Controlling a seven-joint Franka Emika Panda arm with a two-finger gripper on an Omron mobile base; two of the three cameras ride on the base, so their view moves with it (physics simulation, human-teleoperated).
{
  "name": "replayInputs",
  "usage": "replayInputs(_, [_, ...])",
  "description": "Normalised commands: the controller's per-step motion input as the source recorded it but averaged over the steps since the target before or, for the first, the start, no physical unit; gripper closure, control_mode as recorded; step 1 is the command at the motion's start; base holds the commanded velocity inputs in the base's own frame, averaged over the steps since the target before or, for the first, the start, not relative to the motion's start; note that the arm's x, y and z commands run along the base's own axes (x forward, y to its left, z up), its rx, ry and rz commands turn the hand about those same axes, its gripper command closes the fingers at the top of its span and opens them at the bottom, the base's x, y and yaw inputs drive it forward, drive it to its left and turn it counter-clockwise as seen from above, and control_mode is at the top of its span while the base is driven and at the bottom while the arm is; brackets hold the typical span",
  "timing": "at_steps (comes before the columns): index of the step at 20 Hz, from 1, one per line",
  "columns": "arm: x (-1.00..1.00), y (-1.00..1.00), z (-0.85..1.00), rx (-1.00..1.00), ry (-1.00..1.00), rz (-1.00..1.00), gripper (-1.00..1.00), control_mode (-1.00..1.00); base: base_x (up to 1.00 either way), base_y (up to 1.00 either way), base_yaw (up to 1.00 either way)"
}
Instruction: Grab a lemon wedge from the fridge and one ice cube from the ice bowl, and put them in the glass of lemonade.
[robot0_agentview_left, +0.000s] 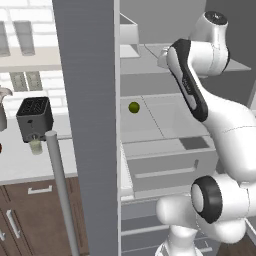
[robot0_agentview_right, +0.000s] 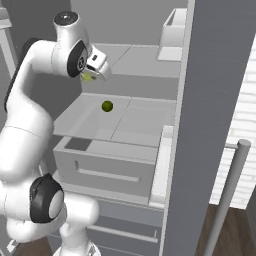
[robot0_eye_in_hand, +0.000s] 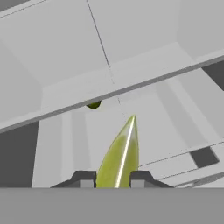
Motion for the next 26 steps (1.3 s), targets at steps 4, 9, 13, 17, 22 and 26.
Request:
replayInputs(4, [-1.0,0.0,-0.17,0.0,0.04,0.09,1.0,-1.0,0.0,0.0,0.0])
replayInputs(9, [-1.0,0.0,-0.49,0.0,0.23,0.12,1.0,-1.0,0.0,0.0,0.0])
replayInputs(13, [-0.83,0.08,-0.74,0.0,0.26,0.06,1.0,-1.0,0.0,0.0,0.0])
replayInputs(17, [-0.62,0.11,-0.56,-0.02,0.21,0.0,1.0,-1.0,0.0,0.0,0.0])
replayInputs(22, [-0.67,0.03,-0.23,-0.01,0.11,0.0,1.0,-1.0,0.0,0.0,0.0])
replayInputs(26, [-0.21,0.05,-0.04,0.0,0.02,0.0,1.0,-1.0,0.0,0.0,0.0])
